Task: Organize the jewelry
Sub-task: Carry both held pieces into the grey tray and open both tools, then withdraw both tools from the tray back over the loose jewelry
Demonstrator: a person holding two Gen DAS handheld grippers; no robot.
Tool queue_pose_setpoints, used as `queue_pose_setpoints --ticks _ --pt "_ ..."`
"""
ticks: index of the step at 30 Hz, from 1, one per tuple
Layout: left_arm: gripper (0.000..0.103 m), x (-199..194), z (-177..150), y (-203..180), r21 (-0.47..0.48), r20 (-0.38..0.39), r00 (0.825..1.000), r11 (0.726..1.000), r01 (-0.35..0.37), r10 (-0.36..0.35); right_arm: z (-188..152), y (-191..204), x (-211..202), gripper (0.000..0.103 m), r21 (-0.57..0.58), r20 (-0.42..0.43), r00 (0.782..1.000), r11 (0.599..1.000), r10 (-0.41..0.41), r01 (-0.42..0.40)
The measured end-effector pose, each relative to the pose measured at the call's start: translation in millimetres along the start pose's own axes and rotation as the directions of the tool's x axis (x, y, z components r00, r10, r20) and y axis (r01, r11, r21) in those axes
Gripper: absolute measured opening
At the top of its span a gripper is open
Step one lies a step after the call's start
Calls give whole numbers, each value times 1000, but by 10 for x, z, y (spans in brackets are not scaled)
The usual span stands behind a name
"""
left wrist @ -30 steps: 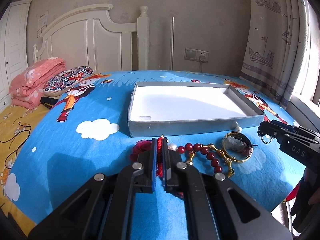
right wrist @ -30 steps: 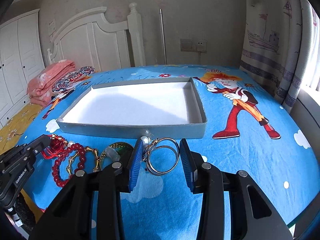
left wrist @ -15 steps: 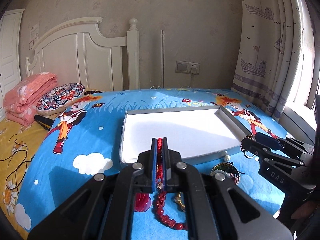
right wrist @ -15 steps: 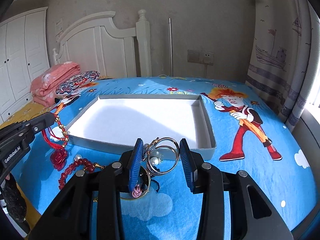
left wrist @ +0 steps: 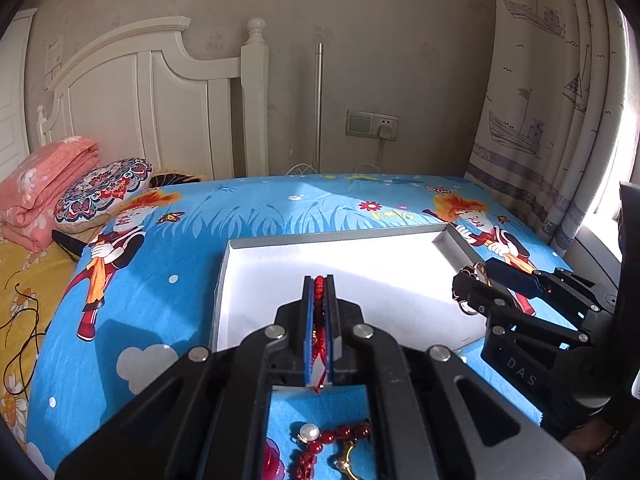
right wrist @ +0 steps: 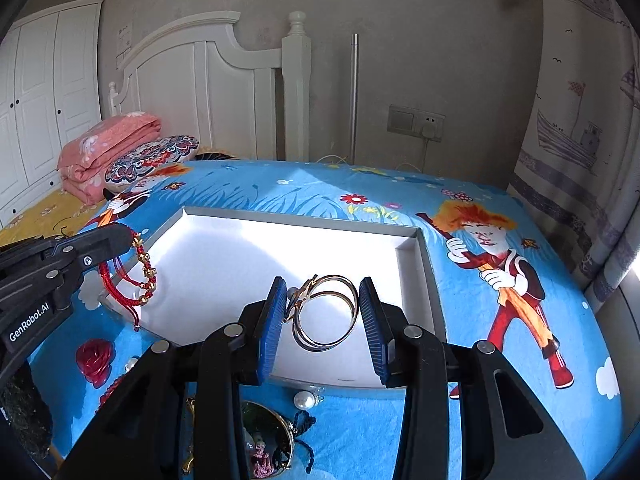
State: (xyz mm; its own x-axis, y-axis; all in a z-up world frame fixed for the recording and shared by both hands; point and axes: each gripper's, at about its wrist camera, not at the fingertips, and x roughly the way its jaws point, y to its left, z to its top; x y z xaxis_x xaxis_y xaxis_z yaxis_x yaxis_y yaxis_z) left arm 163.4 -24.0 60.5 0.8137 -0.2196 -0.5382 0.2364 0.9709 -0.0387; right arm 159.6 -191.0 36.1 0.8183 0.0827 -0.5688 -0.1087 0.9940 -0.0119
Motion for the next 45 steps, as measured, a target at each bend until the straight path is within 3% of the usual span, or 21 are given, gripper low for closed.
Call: queue_pose_setpoints --ticks 7,17,18,20,21,22,26,32,35,37,39,45 --pt "4 439 199 51 -9 -58 997 999 -48 47 208 -66 423 37 17 -53 998 1000 16 -15" --pt "5 895 267 122 -10 -102 989 994 -111 110 324 -86 811 39 20 -89 995 999 -49 51" --pt "7 915 258 131 -13 -106 989 994 -107 105 330 -95 824 42 20 -92 994 998 -52 54" --pt "31 930 234 147 -10 -112 988 994 -111 110 342 -122 790 68 32 -77 996 999 -39 41" --pt "49 914 222 145 -5 -101 987 992 -126 125 348 -132 755 68 33 -65 997 999 -40 42" --pt "54 883 210 137 6 -86 986 990 -144 143 350 -134 723 68 28 -59 997 999 -45 47" --pt "55 673 170 106 24 -44 988 989 -146 147 315 -164 529 68 46 -48 999 999 -13 16" --pt "68 137 -36 104 -21 26 994 994 -108 108 29 -182 64 70 79 -22 999 996 42 -40" --pt "70 -77 -219 141 -53 13 996 995 -89 89 -157 -162 -118 74 76 -41 997 995 69 -66" --pt "78 -183 -358 186 -76 -21 997 994 -75 73 -289 -151 -259 74 71 -31 999 997 43 -41" --pt "78 -282 -530 247 -106 -39 997 992 -66 63 -415 -143 -388 77 66 -16 1000 998 18 -17" --pt "78 -539 -985 246 -92 -46 991 988 -127 123 -740 -87 -671 84 61 5 1000 998 -16 15"
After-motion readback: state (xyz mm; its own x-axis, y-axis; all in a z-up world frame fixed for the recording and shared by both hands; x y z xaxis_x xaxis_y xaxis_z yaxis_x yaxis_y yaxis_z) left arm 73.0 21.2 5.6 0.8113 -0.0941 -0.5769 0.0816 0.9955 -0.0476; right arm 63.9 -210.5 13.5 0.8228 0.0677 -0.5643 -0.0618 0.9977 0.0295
